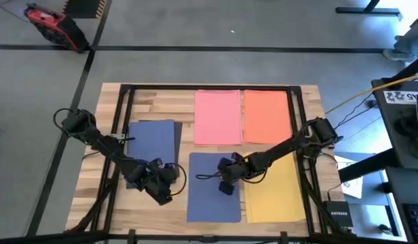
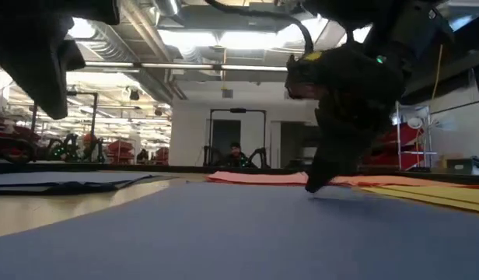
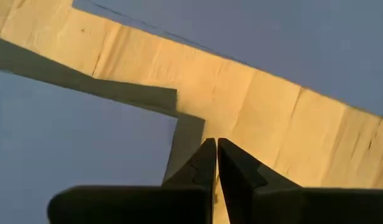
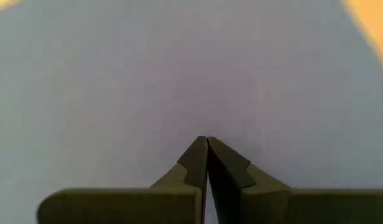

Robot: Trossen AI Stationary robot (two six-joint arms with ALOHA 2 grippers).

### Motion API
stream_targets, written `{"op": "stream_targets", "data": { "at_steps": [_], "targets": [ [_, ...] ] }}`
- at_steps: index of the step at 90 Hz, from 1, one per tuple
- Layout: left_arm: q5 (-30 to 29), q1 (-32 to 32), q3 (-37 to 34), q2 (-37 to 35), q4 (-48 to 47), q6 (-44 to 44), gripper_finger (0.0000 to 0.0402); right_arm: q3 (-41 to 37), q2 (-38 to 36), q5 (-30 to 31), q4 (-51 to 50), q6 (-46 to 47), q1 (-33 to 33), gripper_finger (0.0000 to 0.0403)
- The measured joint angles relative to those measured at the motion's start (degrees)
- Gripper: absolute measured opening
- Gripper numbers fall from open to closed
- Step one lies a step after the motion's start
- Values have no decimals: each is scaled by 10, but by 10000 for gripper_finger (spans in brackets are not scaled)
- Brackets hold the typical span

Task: Organize paper
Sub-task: Put all of the blue paper at the lower center of the table

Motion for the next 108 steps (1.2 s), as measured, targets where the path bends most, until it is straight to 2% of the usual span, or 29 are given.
{"op": "stream_targets", "data": {
  "at_steps": [13, 26, 45, 56, 97, 108],
  "targets": [
    [1, 0, -10, 0, -1, 38, 30, 14, -11, -5, -26, -16, 0, 1],
    [-5, 1, -35, 5, 6, 37, 63, 46, -12, -6, -63, -44, 0, 1],
    [-41, 1, -47, 37, 15, 40, 104, 75, -13, 42, -109, -60, 0, 1],
    [-46, 2, -50, 55, 31, 40, 118, 76, -13, 48, -115, -62, 0, 1],
    [-53, 4, -48, 108, 38, 49, 125, 77, -13, 57, -122, -63, 0, 1],
    [-49, 5, -47, 104, 31, 41, 107, 77, -13, 58, -122, -63, 0, 1]
  ]
}}
